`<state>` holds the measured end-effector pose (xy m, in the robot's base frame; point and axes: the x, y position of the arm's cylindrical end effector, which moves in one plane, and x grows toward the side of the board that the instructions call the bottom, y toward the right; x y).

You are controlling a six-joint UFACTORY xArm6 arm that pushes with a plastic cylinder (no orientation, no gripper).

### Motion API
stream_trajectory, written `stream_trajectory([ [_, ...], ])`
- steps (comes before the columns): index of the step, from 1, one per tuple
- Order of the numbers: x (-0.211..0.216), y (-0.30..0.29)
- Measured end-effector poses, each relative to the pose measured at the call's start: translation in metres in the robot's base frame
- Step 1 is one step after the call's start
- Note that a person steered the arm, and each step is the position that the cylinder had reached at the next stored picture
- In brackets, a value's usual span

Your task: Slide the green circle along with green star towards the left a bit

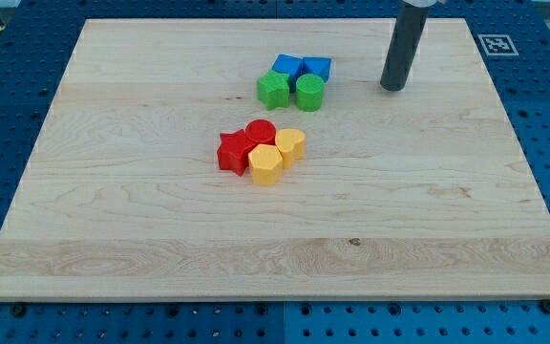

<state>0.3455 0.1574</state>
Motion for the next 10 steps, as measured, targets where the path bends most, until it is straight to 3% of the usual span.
stream_trajectory([
  [2,0.001,-0.067],
  [7,0.016,-0.077],
  [10,-0.012,-0.15],
])
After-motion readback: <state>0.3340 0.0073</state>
